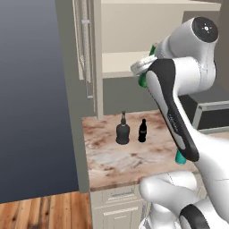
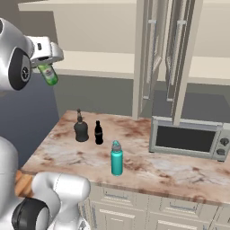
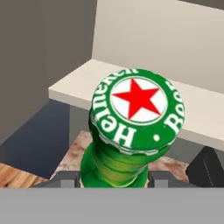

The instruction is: Sort all alcoholic drinks to one cabinet, and non-alcoholic drinks to the other.

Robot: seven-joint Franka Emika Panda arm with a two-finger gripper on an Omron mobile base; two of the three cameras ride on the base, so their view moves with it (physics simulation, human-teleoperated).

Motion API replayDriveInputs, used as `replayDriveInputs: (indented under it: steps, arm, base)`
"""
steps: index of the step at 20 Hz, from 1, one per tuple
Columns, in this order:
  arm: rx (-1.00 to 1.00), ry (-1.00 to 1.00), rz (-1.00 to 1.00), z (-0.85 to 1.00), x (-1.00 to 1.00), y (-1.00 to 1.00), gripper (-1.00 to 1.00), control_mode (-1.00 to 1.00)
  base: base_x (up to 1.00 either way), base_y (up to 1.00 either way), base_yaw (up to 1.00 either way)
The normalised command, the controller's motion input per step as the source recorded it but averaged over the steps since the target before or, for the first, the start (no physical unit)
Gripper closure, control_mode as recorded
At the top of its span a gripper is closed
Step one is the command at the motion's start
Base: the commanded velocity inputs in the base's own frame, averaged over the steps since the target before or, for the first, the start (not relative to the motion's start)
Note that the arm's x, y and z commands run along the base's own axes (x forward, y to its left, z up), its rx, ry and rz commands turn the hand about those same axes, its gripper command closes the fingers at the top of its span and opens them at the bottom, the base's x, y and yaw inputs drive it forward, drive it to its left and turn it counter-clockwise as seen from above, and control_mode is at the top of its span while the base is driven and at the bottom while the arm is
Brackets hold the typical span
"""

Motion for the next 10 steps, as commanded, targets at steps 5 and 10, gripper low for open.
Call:
replayDriveInputs:
  steps: [5,10]
  arm:
    - [0.00,-0.08,0.00,0.37,0.09,-0.01,1.00,-1.00]
    - [0.00,-0.01,0.00,0.04,0.54,-0.01,1.00,-1.00]
  base:
    - [0.00,0.00,0.00]
    - [0.00,0.00,0.00]
